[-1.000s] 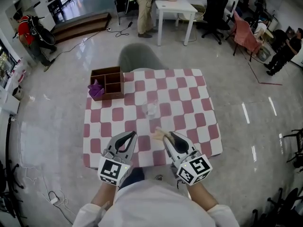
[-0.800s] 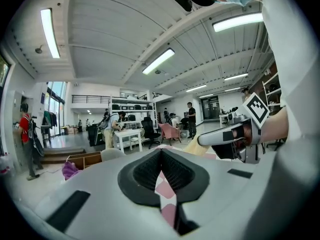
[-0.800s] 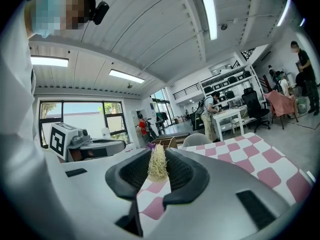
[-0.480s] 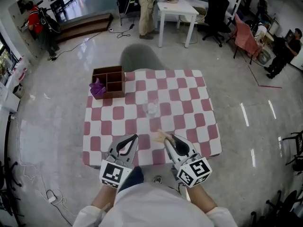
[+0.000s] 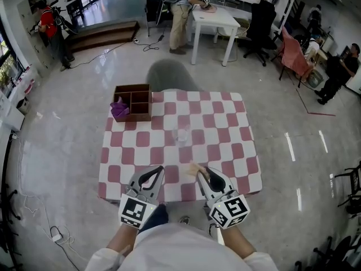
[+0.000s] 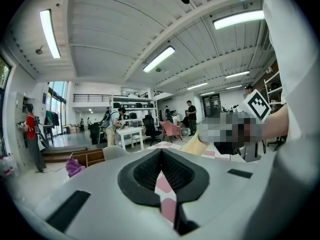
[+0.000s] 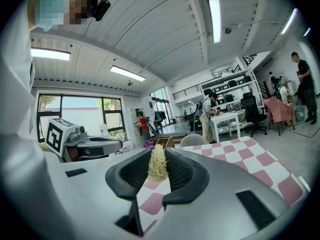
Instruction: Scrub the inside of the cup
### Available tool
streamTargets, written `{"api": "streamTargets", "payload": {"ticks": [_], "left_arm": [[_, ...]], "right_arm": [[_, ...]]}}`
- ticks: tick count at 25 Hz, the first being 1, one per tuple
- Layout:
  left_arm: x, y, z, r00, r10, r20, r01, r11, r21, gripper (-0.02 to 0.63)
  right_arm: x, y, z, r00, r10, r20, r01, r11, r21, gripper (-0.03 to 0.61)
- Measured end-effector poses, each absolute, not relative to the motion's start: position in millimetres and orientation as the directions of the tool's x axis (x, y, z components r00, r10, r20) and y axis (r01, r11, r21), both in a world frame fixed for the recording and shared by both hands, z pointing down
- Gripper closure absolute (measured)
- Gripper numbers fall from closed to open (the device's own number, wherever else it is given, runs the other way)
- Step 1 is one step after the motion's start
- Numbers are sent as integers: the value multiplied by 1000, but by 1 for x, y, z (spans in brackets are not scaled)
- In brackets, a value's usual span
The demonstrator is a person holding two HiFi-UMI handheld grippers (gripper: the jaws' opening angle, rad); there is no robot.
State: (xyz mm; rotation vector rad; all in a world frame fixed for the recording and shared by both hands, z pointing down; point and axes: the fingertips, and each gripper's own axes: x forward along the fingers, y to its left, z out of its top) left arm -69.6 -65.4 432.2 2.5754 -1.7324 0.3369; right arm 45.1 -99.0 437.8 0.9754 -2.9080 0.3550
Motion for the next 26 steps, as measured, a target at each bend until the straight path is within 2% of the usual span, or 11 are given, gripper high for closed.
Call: {"api": "streamTargets", "payload": {"ticks": [26], "left_arm": [[-67,-69,435,355,-910,216,-912,-388,-134,581]], "right_arm": [[48,-99,436,-797,-592,121,-604,776,-182,479]]}}
